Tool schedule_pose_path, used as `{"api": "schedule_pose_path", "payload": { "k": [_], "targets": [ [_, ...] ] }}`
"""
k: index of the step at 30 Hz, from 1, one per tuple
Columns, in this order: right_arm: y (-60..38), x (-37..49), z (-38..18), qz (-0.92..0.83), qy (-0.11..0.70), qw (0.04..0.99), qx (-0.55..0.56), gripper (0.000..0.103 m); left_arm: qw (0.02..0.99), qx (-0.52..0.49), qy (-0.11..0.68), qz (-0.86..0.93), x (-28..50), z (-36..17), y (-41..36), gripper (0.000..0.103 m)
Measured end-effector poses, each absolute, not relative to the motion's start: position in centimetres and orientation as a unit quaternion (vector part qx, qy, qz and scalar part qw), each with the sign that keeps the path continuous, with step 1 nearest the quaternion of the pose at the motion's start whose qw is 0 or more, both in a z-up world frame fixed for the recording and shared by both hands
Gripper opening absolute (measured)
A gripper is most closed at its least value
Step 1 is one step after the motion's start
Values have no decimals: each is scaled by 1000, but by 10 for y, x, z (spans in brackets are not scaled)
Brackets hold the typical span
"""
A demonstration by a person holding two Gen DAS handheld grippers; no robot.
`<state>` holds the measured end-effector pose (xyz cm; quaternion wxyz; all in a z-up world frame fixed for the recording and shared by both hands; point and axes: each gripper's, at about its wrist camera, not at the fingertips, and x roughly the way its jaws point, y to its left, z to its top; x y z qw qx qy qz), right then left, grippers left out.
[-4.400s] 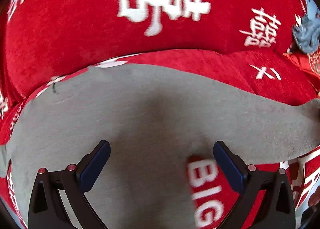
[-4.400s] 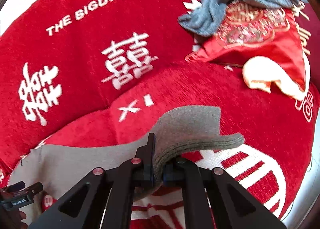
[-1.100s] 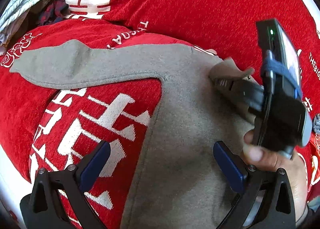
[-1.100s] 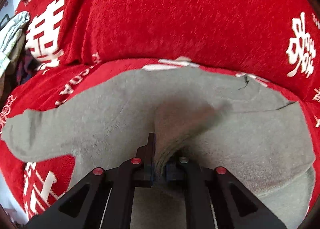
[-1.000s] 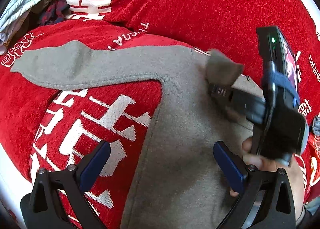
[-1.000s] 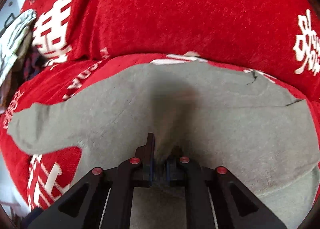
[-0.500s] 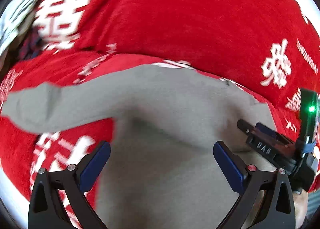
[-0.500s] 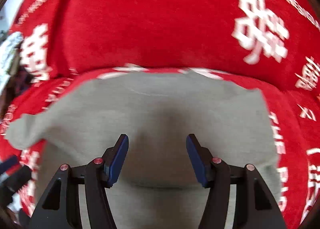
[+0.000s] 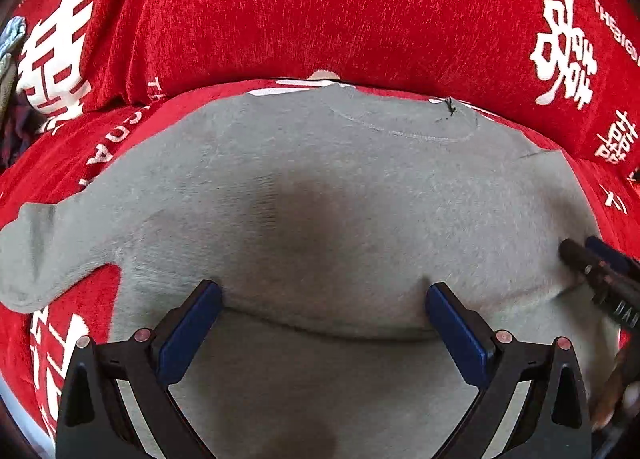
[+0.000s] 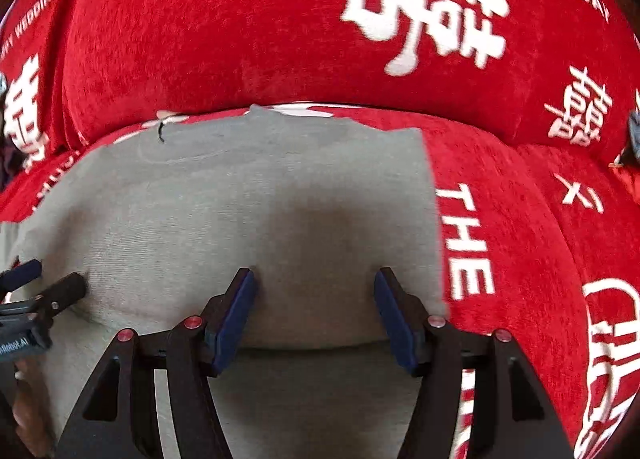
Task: Fold small clothes
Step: 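Open the right gripper and release the sleeve on the sweater, then close the left gripper on the other grey sleeve cuff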
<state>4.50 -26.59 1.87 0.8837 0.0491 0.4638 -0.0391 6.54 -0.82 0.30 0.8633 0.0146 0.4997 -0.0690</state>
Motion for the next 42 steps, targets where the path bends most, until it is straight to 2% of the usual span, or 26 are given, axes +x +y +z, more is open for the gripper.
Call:
{"api": "schedule_pose_path", "payload": {
  "k": [6,12,18,20,25,34,42],
  "targets": [
    [-267,33,25,-45,461,884,53,65,860,-22,507,-46,66,1,17,103],
    [-223,14,37,-17,441,895,55,71,863,-54,503,-20,47,11,33,103],
    [-176,17,25,4,460,888,24,71,863,-44,502,-26,43,11,30,103],
    [-168,21,12,1,480,877,19,75,855,-39,516,-20,44,3,32,103],
    [-158,11,19,1,471,882,4,77,864,-42,500,-25,32,9,43,103],
    [-118,0,37,23,450,892,-21,77,882,-73,466,-8,13,30,88,103],
    [-74,3,41,53,450,890,-59,77,887,-113,445,57,6,33,164,103]
  ]
}}
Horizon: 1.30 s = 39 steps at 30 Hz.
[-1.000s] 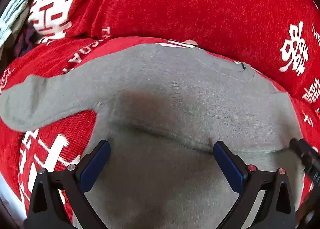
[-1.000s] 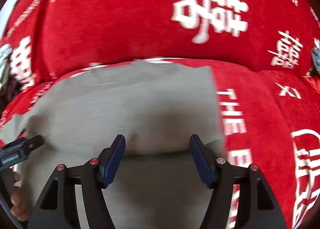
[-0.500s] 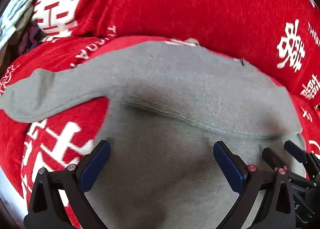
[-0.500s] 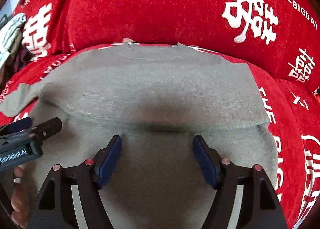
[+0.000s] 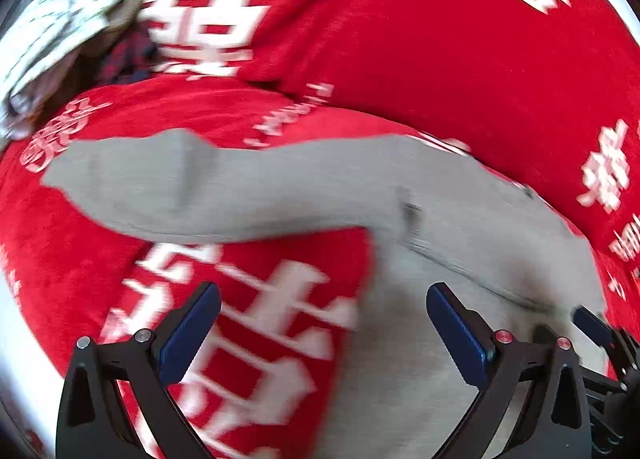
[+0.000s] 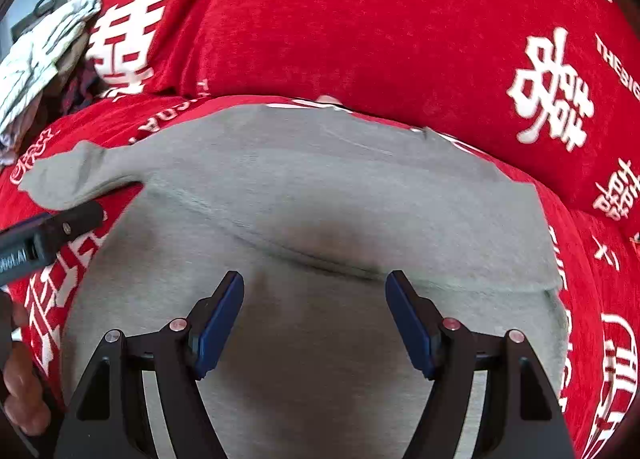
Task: Fold small clothes
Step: 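Close the left gripper on the other grey sleeve cuff, then carry the sleeve with the left gripper across the sweater body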
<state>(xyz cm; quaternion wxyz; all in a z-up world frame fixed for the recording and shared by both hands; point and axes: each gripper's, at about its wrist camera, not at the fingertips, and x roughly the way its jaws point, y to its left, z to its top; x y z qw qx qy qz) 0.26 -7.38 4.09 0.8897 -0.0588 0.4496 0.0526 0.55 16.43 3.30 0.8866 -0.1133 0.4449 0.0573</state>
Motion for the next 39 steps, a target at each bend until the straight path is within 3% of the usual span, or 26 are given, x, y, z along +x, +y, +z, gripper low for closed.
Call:
{"api": "schedule_pose_path", "payload": {
  "k": [10,24,26,28,29,39],
  "targets": [
    [-41,2,33,74,460,881,-84,77,822,-243,451,248,27,-2,331,103],
    [-21,6,35,71,466,874,-118,77,801,-321,429,266,86,-4,388,101],
    [-16,9,37,73,465,874,-123,77,809,-312,411,281,78,1,386,75],
    [-6,14,40,81,463,873,-131,77,814,-321,405,266,73,0,390,22],
    [2,17,41,87,461,872,-139,77,811,-343,404,249,70,-4,396,14],
    [96,41,53,173,434,865,-182,77,814,-451,335,146,34,-19,428,11]
  ]
}}
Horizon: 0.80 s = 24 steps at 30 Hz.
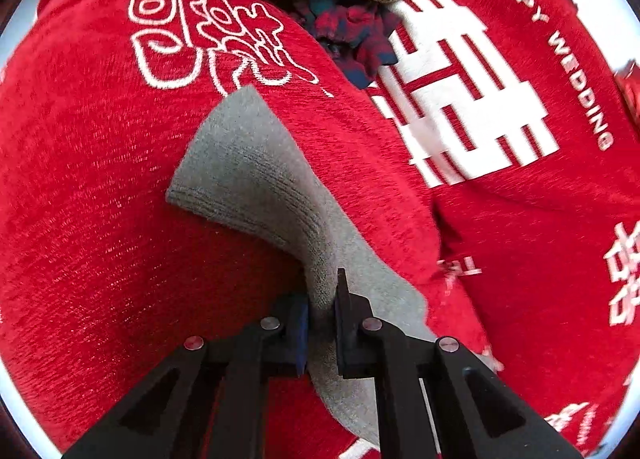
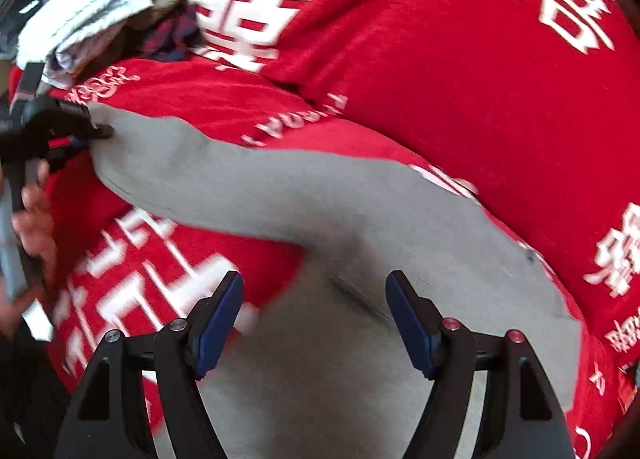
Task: Fold small clothes
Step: 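Carry the sleeve with the left gripper across the sweater body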
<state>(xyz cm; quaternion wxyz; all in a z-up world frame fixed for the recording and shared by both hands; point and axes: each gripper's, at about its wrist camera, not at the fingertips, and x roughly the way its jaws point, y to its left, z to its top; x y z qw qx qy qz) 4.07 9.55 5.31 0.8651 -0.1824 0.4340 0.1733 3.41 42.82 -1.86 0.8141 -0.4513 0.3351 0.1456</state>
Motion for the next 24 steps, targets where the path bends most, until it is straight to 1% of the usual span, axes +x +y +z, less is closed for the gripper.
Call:
{"api": "schedule_pose_path", "payload": {
  "k": [3,6,8,14,18,20,22,24],
  "targets": [
    [114,42,50,184,427,864,-193,77,814,-470,317,122,27,-20,434,11],
    [116,46,44,182,430,864,-190,77,828,-470,289,101,21,-8,433,11],
    [113,56,39,168,435,865,-184,77,840,-457,277,99,18,5,429,11],
    [108,107,32,98,443,875,-166,77,864,-406,272,118,14,31,411,11],
    [122,132,4,89,494,847,-175,77,871,-392,268,127,8,45,408,11],
    [128,128,7,125,489,848,-161,76,876,-373,274,133,11,53,403,11],
    [123,120,21,158,474,856,-133,76,882,-357,278,134,14,60,395,11],
    [106,114,34,137,453,872,-124,76,887,-342,281,132,18,68,386,11]
  ]
}}
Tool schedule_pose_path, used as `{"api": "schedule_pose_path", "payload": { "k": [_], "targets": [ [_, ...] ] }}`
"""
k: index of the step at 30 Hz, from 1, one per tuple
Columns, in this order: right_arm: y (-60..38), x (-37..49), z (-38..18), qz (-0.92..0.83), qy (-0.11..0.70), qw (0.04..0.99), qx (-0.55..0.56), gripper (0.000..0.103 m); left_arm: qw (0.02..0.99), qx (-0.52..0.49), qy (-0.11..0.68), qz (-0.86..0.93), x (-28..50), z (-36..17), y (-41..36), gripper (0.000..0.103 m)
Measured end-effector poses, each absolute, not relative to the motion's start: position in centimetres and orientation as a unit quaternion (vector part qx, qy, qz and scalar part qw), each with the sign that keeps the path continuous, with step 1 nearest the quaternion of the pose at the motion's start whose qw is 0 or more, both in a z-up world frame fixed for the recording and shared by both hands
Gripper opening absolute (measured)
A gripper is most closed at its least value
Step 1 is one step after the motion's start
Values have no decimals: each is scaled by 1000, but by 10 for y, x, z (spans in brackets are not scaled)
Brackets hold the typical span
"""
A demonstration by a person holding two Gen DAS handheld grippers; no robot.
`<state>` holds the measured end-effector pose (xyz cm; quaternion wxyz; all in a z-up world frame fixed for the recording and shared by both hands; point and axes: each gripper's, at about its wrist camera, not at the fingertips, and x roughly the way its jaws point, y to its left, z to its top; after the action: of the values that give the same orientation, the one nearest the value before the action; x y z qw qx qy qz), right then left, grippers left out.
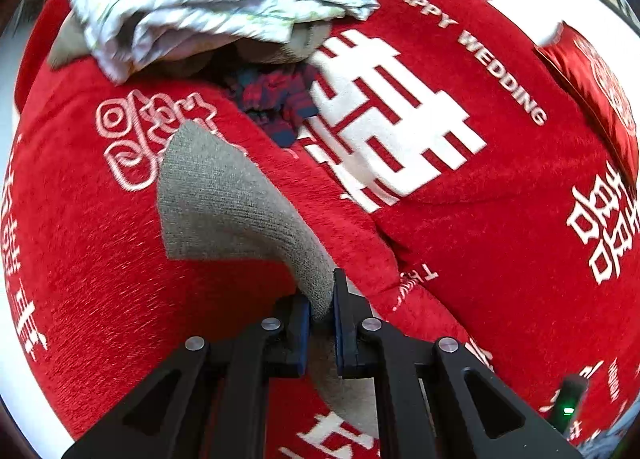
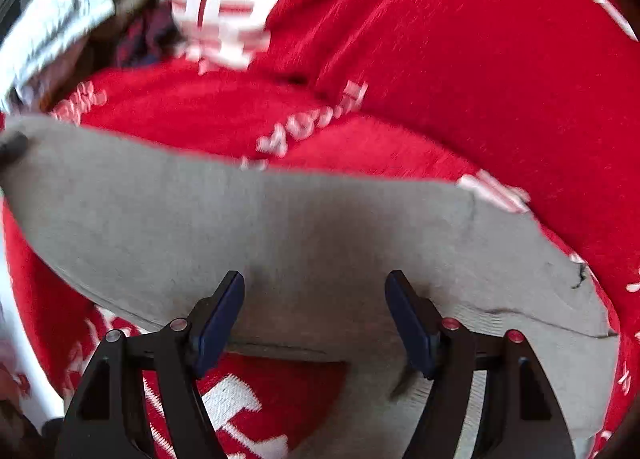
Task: Fold small clothes
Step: 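Carry the sleeve with the left gripper across the sweater body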
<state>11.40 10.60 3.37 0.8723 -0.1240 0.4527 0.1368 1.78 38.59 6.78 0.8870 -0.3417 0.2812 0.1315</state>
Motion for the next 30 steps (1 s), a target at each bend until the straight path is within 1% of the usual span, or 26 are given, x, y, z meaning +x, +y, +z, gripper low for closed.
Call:
{"api": "schedule_pose_path", "payload": {
  "k": [3,6,10,14,18,22,30],
  "targets": [
    [62,108,43,93,448,882,-112,76,893,-320,288,127,27,82,367,11],
    [15,100,41,64,462,879,-99,76,897,-295,303,128,43,93,345,11],
    [-29,89,42,42,467,879,-84,76,904,-255,321,122,63,107,302,11],
    [-56,80,43,34,470,879,-69,76,912,-213,334,105,76,116,255,11],
    [-76,71,41,27,475,877,-69,76,913,-167,364,82,87,115,201,11],
    [-91,63,41,25,477,876,-66,76,914,-135,377,61,89,113,154,11],
    [-124,50,42,16,473,879,-57,76,913,-89,397,42,96,109,87,11]
  ]
}}
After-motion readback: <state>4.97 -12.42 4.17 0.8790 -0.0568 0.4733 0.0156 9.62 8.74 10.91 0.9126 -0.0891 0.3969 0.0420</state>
